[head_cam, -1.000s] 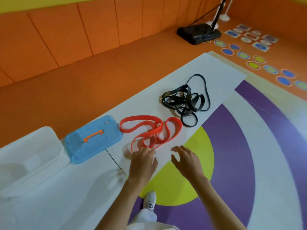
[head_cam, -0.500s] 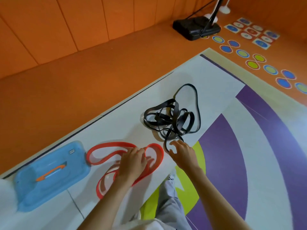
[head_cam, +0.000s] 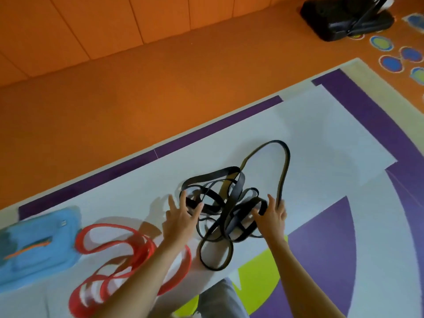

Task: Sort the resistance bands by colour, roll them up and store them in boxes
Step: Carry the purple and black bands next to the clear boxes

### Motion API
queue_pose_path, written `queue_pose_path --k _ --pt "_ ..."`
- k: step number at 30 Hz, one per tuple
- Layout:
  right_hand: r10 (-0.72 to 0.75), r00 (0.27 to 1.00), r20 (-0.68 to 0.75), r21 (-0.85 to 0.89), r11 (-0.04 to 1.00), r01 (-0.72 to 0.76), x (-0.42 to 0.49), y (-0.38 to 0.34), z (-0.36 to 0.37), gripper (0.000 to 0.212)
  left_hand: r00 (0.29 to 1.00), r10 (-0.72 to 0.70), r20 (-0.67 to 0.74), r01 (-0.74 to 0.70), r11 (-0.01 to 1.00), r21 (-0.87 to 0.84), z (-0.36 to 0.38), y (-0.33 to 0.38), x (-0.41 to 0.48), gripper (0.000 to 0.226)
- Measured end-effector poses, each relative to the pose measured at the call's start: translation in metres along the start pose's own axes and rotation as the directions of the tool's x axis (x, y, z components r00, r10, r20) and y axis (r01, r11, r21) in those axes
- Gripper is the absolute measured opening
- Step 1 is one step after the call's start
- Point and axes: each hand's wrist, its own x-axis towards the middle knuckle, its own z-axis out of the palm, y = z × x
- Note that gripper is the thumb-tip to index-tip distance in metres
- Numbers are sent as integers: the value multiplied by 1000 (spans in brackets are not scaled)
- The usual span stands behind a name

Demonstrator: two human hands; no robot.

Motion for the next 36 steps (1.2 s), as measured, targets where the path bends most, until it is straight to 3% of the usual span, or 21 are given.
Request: queue_pose_path --k 4,8,11,16,21,28,33,36 --pt "179 974 137 90 977 -193 49 0 -16 109 981 -173 93 181 979 -93 12 30 30 105" --pt "102 987 122 7 995 -103 65 -5 -2 120 948 -301 104 317 919 -235 21 46 48 117" --pt "-8 995 99 39 999 4 61 -16 14 115 952 -305 12 300 924 -236 28 51 53 107" --pt "-127 971 204 -49 989 140 48 -39 38 92 962 -271 -14 249 901 -354 31 46 55 88" --pt "-271 935 231 64 963 263 22 -50 56 45 986 -164 -22 140 896 -420 30 26 50 77" --pt "-357 874 330 -42 919 392 -34 -42 69 73 995 -55 81 92 803 -588 23 1 37 72" --pt "-409 838 361 -185 850 494 -37 -31 63 82 988 -53 142 118 857 -502 31 14 22 112" --pt "-445 824 350 -161 838 521 -25 -23 50 67 984 -126 127 165 916 -365 41 34 10 127"
